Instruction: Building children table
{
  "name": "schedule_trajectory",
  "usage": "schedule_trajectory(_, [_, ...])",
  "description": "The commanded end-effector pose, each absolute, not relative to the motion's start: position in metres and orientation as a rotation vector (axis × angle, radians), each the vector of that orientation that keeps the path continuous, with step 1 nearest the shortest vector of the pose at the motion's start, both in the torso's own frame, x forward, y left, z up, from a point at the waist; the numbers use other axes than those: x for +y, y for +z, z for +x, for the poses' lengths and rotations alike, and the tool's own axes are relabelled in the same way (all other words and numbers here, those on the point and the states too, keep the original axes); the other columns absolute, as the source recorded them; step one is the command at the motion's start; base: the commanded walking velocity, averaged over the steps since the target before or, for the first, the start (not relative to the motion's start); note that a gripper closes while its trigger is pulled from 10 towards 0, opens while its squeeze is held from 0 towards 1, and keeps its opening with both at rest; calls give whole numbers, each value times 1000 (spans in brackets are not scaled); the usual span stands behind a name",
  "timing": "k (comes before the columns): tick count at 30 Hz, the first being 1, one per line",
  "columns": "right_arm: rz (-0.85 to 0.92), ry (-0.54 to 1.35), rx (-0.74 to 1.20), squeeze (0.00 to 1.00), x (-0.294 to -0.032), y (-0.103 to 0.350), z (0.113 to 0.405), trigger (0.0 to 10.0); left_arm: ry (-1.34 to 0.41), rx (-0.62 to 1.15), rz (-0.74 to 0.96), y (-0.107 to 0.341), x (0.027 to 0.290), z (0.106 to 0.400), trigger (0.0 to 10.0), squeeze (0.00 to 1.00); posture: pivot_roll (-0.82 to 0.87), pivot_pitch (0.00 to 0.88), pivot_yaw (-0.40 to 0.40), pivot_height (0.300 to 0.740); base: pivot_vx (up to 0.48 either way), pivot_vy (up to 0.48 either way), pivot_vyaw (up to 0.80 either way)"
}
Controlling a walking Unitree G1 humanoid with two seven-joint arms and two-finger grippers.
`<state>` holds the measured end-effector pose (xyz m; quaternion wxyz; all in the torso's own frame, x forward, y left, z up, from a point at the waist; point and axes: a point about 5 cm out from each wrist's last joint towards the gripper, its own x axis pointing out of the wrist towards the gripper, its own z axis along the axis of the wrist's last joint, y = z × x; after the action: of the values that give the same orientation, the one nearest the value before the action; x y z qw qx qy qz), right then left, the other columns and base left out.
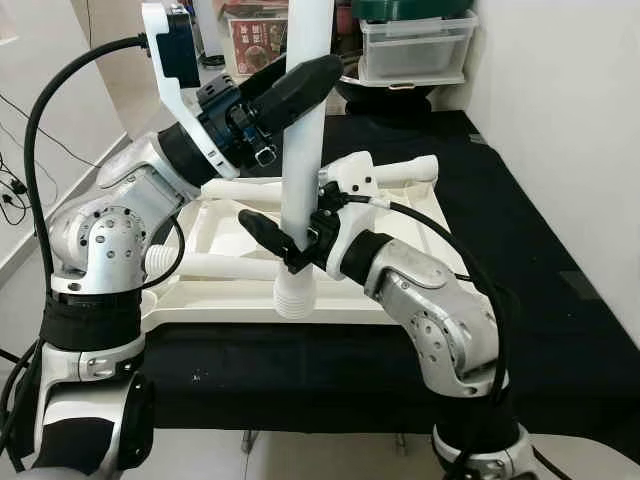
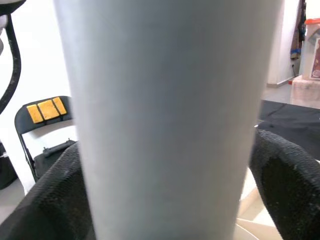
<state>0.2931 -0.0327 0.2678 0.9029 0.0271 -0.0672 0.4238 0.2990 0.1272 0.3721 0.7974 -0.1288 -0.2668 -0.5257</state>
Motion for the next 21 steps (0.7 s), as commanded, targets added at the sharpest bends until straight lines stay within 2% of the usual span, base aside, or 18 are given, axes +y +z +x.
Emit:
schedule_trajectory(1, [47, 912, -147, 0, -25, 267, 288, 10000, -1155, -591, -301, 377, 126, 296, 0, 0, -105, 46, 57, 740, 0, 0, 0])
schedule_trajectory(8, [-4, 917, -76, 0, -18, 253, 288, 10000, -1153, -604, -302, 379, 126, 295, 0, 0, -103, 48, 53, 740, 0, 0, 0])
schedule_trajectory(9, [-10, 902, -60, 0, -18, 249, 290, 4314, -1153, -607, -304, 380, 126, 295, 0, 0, -103, 48, 53, 740, 0, 0, 0])
schedule_trajectory(10, [-10, 902, -60, 0, -18, 249, 290, 4314, -1153, -607, -304, 380, 126, 295, 0, 0, -103, 48, 53, 740, 0, 0, 0])
schedule_trajectory(11, [-6, 893, -58, 0, -19, 249, 291, 0, -1153, -609, -306, 381, 125, 295, 0, 0, -102, 49, 53, 740, 0, 0, 0])
schedule_trajectory(21, [31, 871, -52, 0, -21, 249, 293, 0, -1161, -616, -326, 381, 121, 294, 0, 0, -104, 51, 52, 740, 0, 0, 0])
